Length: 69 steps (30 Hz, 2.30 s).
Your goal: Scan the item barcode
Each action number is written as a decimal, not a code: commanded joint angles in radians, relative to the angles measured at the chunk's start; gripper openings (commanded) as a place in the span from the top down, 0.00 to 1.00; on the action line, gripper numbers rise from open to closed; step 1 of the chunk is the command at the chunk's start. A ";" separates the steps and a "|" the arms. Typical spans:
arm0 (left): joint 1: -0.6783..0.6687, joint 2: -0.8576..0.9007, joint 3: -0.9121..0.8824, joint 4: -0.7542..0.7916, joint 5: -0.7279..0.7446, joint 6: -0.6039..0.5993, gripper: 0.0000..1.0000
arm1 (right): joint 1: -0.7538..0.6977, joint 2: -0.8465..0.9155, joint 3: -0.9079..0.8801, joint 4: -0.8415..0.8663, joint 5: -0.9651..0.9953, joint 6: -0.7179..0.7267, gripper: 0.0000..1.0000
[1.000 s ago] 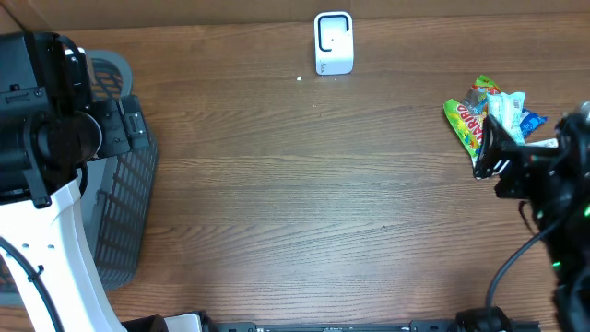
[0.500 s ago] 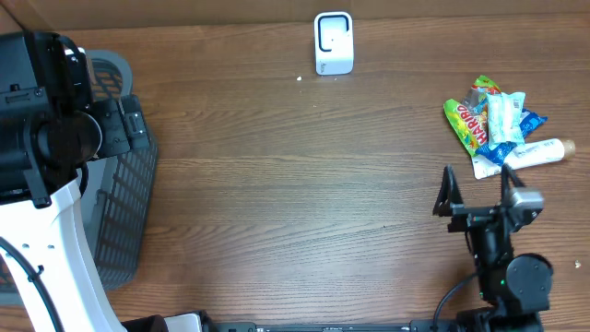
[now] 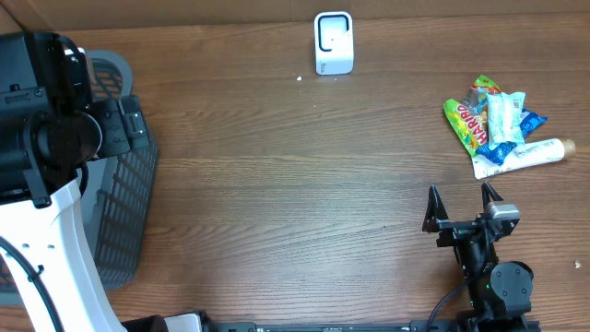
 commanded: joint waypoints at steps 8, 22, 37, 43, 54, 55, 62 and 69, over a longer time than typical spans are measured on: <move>0.004 0.002 0.013 0.001 -0.006 0.011 0.00 | 0.004 -0.013 -0.011 0.002 -0.035 -0.004 0.00; 0.005 0.002 0.013 0.001 -0.006 0.011 0.00 | 0.004 -0.013 -0.011 0.002 -0.035 -0.004 0.00; -0.007 -0.016 0.008 0.034 0.029 -0.024 0.00 | 0.004 -0.013 -0.011 0.002 -0.035 -0.003 0.00; -0.083 -0.180 -0.277 0.428 0.138 -0.030 0.00 | 0.004 -0.013 -0.011 0.002 -0.035 -0.004 0.00; -0.127 -0.685 -1.089 1.011 0.193 -0.030 0.00 | 0.004 -0.013 -0.011 0.002 -0.035 -0.004 0.00; -0.127 -0.727 -1.147 1.044 0.193 -0.030 0.01 | 0.004 -0.013 -0.011 0.002 -0.035 -0.004 0.00; -0.127 -1.036 -1.530 1.295 0.193 0.002 0.00 | 0.004 -0.013 -0.011 0.002 -0.035 -0.004 0.00; -0.127 -1.242 -1.833 1.559 0.192 0.020 0.00 | 0.004 -0.013 -0.011 0.002 -0.035 -0.004 0.00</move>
